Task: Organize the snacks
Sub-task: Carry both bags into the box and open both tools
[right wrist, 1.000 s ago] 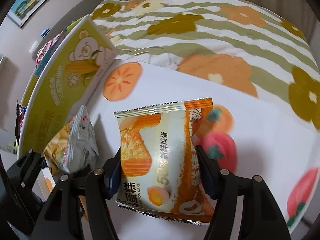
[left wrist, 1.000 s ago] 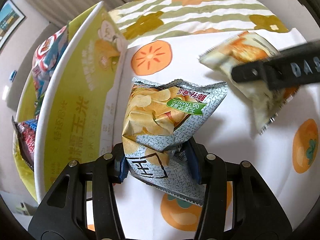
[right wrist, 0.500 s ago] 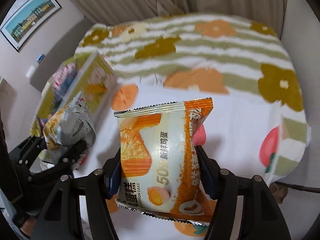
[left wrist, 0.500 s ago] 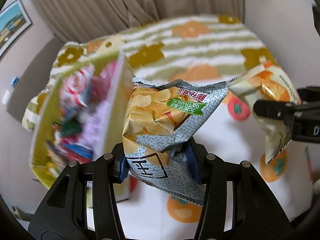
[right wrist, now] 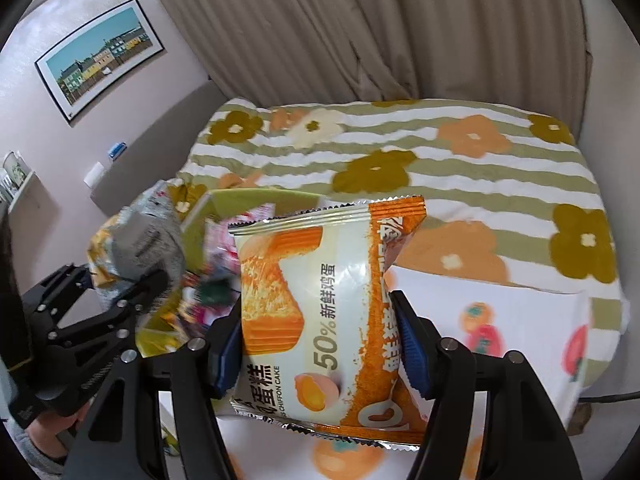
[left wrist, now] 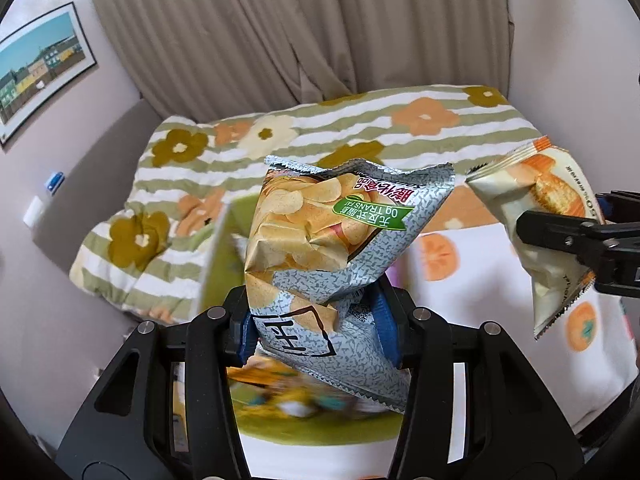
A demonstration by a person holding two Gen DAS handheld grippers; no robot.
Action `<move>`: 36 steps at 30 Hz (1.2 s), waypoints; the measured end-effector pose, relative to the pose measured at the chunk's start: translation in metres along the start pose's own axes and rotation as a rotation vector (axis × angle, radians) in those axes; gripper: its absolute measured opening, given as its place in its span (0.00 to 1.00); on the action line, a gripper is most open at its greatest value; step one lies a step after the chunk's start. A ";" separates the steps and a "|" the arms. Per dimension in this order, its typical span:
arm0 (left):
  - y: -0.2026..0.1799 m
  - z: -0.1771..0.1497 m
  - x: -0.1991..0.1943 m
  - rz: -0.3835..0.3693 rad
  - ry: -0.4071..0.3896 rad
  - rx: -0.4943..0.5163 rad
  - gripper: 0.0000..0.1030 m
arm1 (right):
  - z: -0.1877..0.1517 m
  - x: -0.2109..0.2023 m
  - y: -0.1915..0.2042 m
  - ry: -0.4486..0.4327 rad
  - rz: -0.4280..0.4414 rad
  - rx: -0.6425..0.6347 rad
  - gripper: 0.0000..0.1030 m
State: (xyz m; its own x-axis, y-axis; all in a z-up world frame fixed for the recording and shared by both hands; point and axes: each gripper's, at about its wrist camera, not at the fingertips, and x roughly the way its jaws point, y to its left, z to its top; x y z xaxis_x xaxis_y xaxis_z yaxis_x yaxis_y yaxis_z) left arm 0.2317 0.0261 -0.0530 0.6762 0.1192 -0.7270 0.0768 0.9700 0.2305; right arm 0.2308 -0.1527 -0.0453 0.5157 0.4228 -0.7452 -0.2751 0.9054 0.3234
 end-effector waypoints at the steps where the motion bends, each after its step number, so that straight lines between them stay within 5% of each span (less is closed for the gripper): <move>1: 0.013 -0.003 0.007 -0.005 0.012 0.003 0.43 | 0.002 0.007 0.012 -0.005 0.006 0.008 0.60; 13: 0.098 -0.028 0.059 -0.179 0.117 0.024 0.45 | 0.001 0.063 0.103 0.009 -0.009 0.098 0.60; 15: 0.100 -0.030 0.063 -0.234 0.142 0.022 0.69 | 0.000 0.064 0.108 0.013 -0.021 0.100 0.60; 16: 0.101 -0.031 0.065 -0.262 0.152 0.018 0.95 | 0.000 0.063 0.110 0.014 -0.029 0.099 0.60; 17: 0.101 -0.033 0.064 -0.267 0.140 0.013 1.00 | 0.000 0.063 0.111 0.016 -0.037 0.097 0.60; 33: 0.157 -0.071 0.029 -0.248 0.091 -0.158 1.00 | 0.007 0.081 0.126 0.050 -0.098 0.065 0.60; 36: 0.164 -0.074 0.031 -0.245 0.080 -0.156 1.00 | 0.012 0.091 0.131 0.030 -0.133 0.045 0.72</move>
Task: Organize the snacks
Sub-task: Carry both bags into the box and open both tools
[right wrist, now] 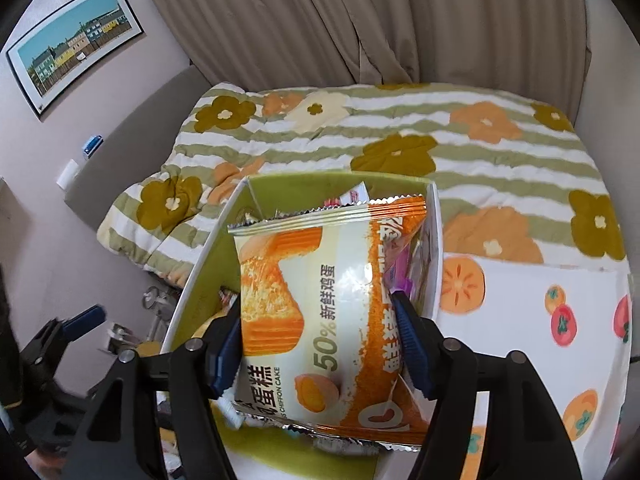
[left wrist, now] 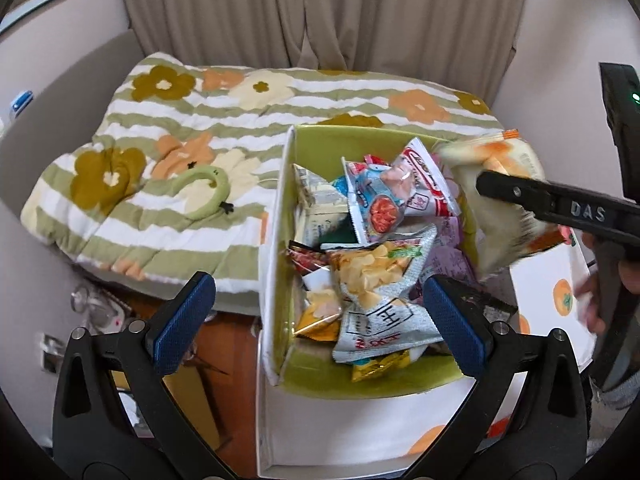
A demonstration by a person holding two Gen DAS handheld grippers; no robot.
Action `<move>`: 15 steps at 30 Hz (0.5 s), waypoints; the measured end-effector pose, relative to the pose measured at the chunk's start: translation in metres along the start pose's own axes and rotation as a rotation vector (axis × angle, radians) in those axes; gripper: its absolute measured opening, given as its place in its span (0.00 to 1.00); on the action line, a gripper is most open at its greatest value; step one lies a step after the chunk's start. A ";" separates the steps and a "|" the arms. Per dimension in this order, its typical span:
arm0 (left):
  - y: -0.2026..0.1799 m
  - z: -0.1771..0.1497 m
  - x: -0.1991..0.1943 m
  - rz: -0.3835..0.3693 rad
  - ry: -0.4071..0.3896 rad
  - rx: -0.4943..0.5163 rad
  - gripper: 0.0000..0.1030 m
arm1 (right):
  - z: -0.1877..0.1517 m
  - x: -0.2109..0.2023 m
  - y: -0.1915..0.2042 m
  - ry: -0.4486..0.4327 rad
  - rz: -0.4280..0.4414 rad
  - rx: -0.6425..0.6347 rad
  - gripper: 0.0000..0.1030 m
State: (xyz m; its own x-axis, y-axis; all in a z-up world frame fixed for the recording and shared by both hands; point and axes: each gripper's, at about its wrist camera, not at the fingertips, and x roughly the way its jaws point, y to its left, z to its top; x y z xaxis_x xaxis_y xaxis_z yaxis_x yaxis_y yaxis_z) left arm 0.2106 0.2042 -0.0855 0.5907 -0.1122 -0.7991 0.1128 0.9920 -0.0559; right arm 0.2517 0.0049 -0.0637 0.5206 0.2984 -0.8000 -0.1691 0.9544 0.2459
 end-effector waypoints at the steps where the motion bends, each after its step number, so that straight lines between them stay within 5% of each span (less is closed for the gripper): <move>1: 0.003 -0.001 0.003 -0.010 0.005 -0.004 1.00 | 0.000 0.002 0.001 -0.015 -0.024 0.003 0.89; 2: 0.007 -0.004 0.008 -0.024 0.012 -0.015 1.00 | 0.000 0.004 0.002 -0.024 -0.049 0.006 1.00; 7: 0.016 -0.019 0.025 -0.012 0.044 -0.037 1.00 | -0.020 -0.008 -0.002 -0.093 -0.197 0.002 1.00; 15: 0.004 -0.030 0.011 0.009 0.024 -0.031 1.00 | -0.039 -0.015 -0.004 -0.066 -0.139 -0.014 1.00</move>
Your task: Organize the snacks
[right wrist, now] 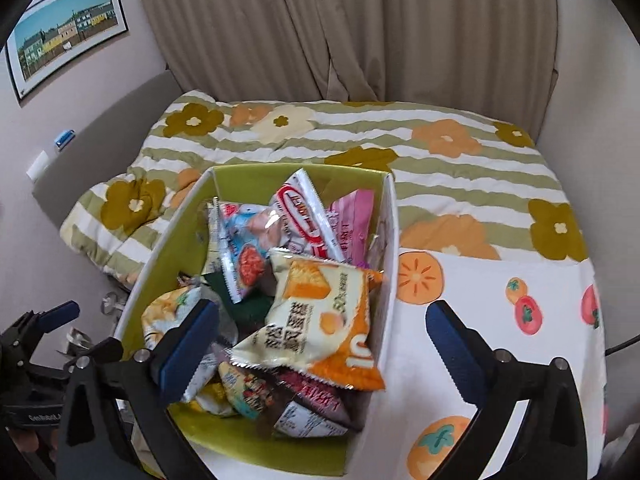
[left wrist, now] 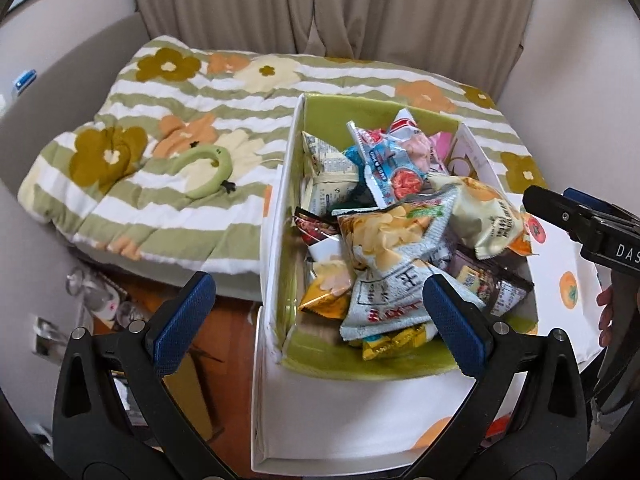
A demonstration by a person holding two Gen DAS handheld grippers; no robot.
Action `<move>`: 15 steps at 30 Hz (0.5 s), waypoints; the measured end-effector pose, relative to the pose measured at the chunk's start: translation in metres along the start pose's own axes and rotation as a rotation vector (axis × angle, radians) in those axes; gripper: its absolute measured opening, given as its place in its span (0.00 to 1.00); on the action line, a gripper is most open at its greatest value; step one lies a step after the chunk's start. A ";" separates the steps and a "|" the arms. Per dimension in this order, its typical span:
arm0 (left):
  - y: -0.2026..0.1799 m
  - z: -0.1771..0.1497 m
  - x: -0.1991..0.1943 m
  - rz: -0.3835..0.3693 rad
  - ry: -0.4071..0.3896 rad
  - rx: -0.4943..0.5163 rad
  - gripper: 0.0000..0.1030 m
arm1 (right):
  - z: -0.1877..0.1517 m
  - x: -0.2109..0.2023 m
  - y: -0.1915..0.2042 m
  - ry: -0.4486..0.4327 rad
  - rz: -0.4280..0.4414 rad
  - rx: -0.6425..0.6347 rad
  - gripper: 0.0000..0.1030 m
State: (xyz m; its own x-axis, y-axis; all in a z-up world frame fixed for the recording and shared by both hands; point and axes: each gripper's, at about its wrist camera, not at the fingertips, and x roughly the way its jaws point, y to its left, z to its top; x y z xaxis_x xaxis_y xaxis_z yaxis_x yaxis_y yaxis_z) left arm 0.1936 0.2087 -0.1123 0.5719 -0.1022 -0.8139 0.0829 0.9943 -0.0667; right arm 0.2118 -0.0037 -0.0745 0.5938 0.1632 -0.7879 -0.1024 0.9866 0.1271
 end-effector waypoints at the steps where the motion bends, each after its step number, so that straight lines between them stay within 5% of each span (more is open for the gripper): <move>1: -0.003 -0.001 -0.006 0.005 -0.010 0.003 1.00 | -0.001 -0.004 0.000 -0.004 0.011 0.006 1.00; 9: -0.055 -0.002 -0.091 0.020 -0.171 0.045 1.00 | -0.010 -0.081 -0.007 -0.134 0.009 -0.006 1.00; 15: -0.092 -0.018 -0.160 -0.012 -0.310 0.060 1.00 | -0.034 -0.161 -0.028 -0.221 -0.099 -0.018 1.00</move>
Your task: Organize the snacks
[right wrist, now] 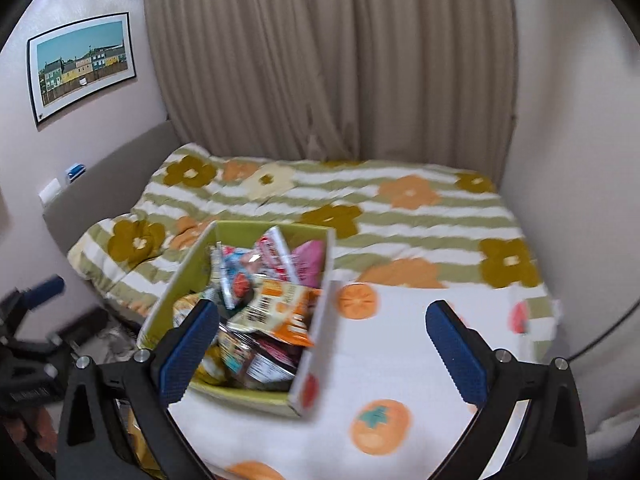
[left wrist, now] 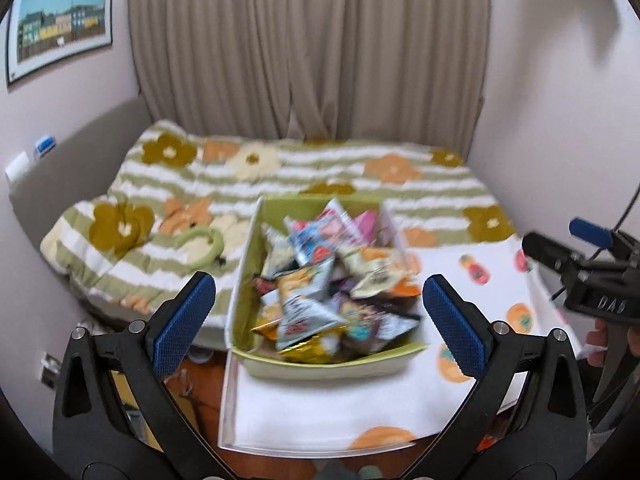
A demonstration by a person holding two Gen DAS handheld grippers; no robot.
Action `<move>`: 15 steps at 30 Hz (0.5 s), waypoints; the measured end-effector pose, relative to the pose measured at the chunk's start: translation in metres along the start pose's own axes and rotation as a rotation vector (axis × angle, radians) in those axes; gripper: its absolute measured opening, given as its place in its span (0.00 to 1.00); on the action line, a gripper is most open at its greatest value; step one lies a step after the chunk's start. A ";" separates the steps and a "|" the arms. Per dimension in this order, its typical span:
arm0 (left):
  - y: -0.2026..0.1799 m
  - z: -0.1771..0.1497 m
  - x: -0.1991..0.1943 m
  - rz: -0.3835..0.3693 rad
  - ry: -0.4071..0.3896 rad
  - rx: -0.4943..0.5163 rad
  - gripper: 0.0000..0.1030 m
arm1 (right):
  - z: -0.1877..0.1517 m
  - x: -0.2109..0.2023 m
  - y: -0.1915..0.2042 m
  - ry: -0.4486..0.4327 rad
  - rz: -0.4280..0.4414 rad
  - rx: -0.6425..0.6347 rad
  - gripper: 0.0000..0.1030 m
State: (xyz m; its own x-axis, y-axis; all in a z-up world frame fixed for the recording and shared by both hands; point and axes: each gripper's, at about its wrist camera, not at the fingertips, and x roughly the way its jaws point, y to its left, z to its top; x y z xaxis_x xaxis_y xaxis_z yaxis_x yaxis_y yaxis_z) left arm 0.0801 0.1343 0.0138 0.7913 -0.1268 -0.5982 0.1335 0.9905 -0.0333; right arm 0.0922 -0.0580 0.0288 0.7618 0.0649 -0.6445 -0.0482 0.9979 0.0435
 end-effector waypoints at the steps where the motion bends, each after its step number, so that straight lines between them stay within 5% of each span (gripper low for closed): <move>1: -0.005 -0.001 -0.011 -0.003 -0.016 0.003 1.00 | -0.004 -0.014 -0.004 -0.015 -0.023 -0.002 1.00; 7: -0.041 -0.017 -0.069 -0.004 -0.128 0.052 1.00 | -0.031 -0.077 -0.028 -0.083 -0.120 0.020 1.00; 15: -0.067 -0.040 -0.092 -0.029 -0.140 0.044 1.00 | -0.063 -0.116 -0.044 -0.122 -0.134 0.054 1.00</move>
State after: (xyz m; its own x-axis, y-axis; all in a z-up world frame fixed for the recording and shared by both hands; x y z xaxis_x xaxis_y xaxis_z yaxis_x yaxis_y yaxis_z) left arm -0.0253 0.0818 0.0394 0.8615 -0.1651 -0.4801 0.1817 0.9833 -0.0120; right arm -0.0346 -0.1096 0.0534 0.8319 -0.0727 -0.5501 0.0916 0.9958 0.0068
